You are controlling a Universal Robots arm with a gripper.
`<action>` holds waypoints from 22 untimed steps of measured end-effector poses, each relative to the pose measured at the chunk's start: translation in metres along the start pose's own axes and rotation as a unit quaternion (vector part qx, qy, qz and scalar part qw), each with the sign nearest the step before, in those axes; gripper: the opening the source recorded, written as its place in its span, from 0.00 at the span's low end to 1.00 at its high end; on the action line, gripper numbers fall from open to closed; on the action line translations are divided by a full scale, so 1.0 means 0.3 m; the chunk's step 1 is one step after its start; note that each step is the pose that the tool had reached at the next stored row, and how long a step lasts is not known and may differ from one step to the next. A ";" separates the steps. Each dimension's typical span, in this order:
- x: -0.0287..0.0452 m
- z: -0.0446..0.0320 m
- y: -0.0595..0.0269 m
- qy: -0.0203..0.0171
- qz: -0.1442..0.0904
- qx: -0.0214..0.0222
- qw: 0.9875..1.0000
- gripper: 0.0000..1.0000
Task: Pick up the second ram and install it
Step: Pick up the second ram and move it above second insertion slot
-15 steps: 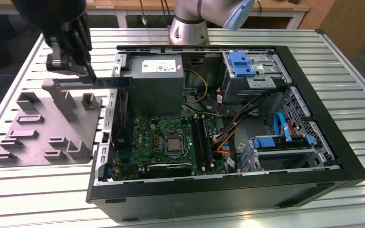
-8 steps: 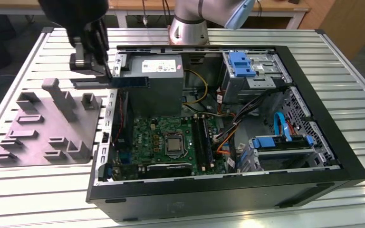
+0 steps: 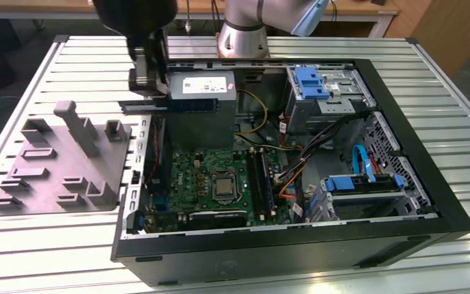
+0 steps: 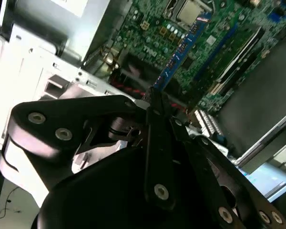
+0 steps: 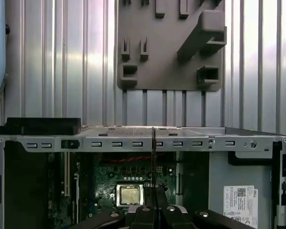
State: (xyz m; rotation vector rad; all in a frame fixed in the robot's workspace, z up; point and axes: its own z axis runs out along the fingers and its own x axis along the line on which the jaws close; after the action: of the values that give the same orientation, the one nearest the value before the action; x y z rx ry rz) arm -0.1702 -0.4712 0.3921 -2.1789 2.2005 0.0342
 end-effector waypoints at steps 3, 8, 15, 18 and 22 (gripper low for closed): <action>0.000 0.001 -0.046 0.000 0.000 0.000 1.000 0.11; 0.001 0.002 -0.121 0.000 0.000 0.000 1.000 0.11; 0.002 0.004 -0.228 0.000 0.000 -0.001 1.000 0.11; 0.002 0.004 -0.273 0.000 0.000 -0.001 1.000 0.11; 0.003 0.005 -0.315 0.000 0.000 -0.001 1.000 0.11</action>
State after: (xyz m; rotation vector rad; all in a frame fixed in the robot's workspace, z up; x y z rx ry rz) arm -0.0756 -0.4729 0.3921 -2.1795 2.2014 0.0359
